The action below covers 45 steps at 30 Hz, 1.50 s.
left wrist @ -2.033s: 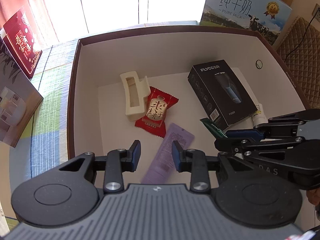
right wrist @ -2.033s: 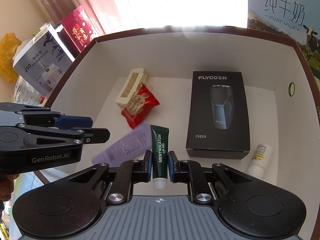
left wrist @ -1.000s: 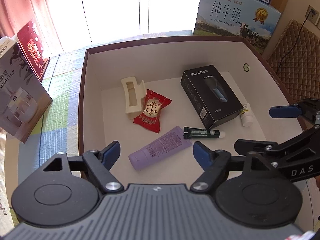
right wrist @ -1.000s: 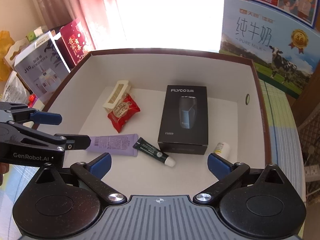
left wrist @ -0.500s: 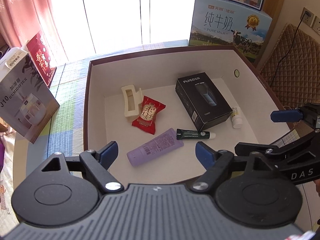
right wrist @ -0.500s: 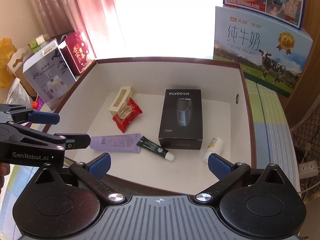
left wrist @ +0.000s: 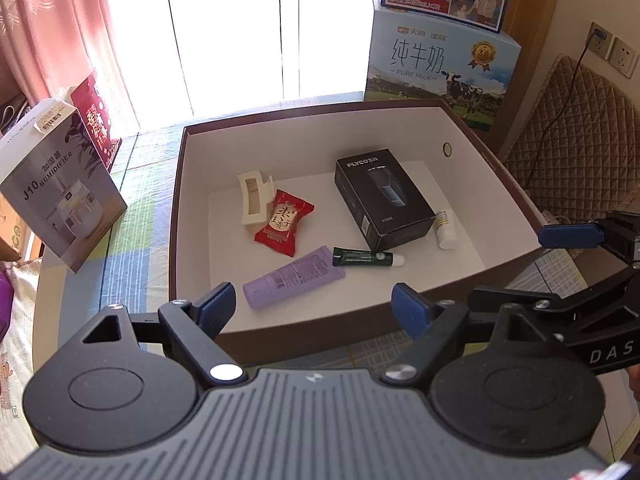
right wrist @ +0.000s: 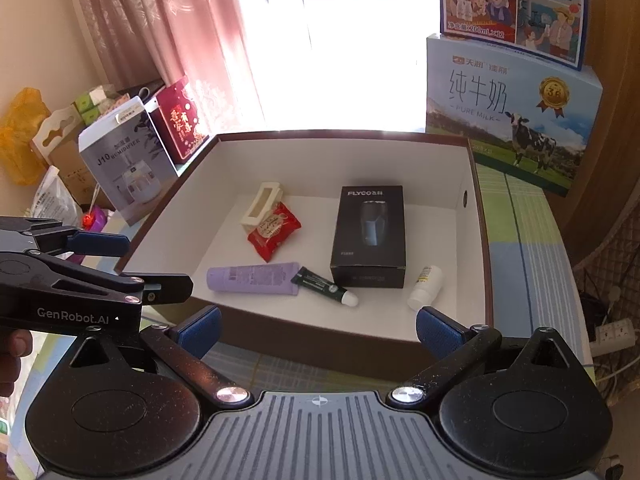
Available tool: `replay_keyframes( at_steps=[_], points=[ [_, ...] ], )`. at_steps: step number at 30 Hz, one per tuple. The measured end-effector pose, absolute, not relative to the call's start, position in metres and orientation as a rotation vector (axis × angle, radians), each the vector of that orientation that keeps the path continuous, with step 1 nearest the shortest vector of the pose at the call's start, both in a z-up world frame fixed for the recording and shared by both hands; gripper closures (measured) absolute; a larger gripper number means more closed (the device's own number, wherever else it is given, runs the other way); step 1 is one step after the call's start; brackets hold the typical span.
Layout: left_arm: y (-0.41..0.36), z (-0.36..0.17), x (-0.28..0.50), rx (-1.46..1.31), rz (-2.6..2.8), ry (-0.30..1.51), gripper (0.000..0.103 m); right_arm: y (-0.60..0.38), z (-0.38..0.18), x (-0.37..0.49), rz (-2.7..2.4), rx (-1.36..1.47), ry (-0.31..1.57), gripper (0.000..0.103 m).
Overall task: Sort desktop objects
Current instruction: 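Withdraw both tools from the box toward the scrunchie and cup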
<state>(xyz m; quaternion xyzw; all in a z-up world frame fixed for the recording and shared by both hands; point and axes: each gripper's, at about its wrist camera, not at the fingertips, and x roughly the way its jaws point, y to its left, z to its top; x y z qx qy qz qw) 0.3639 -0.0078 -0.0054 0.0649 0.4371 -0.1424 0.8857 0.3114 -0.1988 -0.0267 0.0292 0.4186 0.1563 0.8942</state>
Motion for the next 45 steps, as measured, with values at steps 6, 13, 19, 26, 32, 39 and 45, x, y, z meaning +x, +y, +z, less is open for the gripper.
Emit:
replay_keyframes(
  at_steps=[6,13,19,26,32,39,45],
  points=[
    [-0.011,0.002,0.34,0.134,-0.3,0.895,0.021,-0.203,-0.02,0.286,0.342,0.069,0.857,0.002],
    [-0.013,0.006,0.313,0.123,-0.301,0.89,0.021,-0.206,-0.016,0.257,0.359,0.071,0.853,0.002],
    [-0.013,0.006,0.286,0.106,-0.303,0.891,0.021,-0.208,-0.014,0.234,0.373,0.067,0.852,0.002],
    [-0.006,0.001,0.251,0.072,-0.288,0.904,0.021,-0.207,-0.017,0.206,0.398,0.066,0.858,0.002],
    [0.005,-0.007,0.223,0.042,-0.264,0.92,0.021,-0.209,-0.026,0.183,0.407,0.055,0.873,0.002],
    [0.012,-0.02,0.196,0.034,-0.243,0.957,0.021,-0.215,-0.043,0.16,0.414,0.064,0.916,0.002],
    [0.014,-0.031,0.18,0.028,-0.232,0.992,0.021,-0.221,-0.054,0.149,0.409,0.079,0.951,0.002]
  ],
)
